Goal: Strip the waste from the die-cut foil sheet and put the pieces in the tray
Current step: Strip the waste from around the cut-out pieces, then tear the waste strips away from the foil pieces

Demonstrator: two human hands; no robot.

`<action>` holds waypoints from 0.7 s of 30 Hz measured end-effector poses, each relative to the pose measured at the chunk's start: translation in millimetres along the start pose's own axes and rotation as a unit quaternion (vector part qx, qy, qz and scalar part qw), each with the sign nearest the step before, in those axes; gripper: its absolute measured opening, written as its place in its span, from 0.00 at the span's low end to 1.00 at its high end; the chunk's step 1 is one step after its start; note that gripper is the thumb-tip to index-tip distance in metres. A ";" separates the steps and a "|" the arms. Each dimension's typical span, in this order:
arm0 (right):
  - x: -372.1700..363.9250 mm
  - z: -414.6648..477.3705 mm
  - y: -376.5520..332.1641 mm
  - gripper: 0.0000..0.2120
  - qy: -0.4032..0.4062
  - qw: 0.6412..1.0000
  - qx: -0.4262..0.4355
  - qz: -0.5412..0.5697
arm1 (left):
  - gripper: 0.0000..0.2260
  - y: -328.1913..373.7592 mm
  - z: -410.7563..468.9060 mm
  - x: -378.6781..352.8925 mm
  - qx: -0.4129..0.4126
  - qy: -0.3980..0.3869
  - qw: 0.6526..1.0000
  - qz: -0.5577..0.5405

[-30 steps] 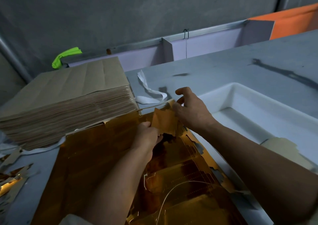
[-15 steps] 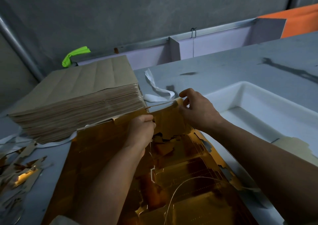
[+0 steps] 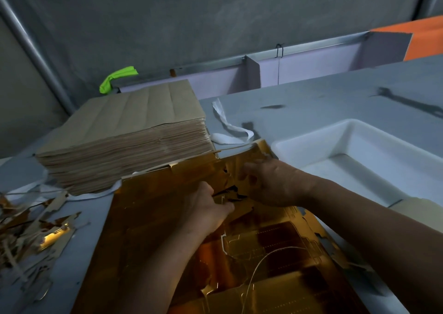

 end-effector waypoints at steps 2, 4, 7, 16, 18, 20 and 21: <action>-6.9 0.1 0.4 0.17 -0.025 1.000 -0.003 -0.017 | 0.32 6.6 -4.1 -1.9 -0.043 0.011 0.999 0.030; -6.7 0.7 2.0 0.17 -0.023 1.000 -0.004 -0.018 | 0.35 19.6 -10.3 -4.8 -0.113 0.034 0.987 0.109; -4.8 0.3 4.2 0.15 -0.015 1.000 -0.005 -0.009 | 0.34 31.9 -15.5 -13.8 -0.181 0.040 0.969 0.165; -5.4 4.7 9.5 0.13 0.003 1.000 -0.003 0.012 | 0.11 30.5 -16.7 -11.5 -0.222 0.051 0.964 0.136; -2.9 5.8 10.8 0.12 0.019 1.000 -0.003 0.017 | 0.08 33.0 -20.8 -5.4 -0.248 0.081 0.955 0.145; -1.0 6.4 12.8 0.11 0.033 0.999 -0.010 0.020 | 0.03 33.2 -23.7 3.4 -0.253 0.108 0.951 0.139; -1.4 6.5 14.0 0.12 0.034 0.999 -0.016 0.020 | 0.02 33.1 -24.9 8.9 -0.251 0.121 0.951 0.133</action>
Point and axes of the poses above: each hand's wrist, its own z-axis towards the middle knuckle, its own x-axis out of the back of the hand, y = z × x, the point moved 9 cm from there along z, towards the middle knuckle, and after that the axes turned 3 degrees about -z, right-handed, at the moved point
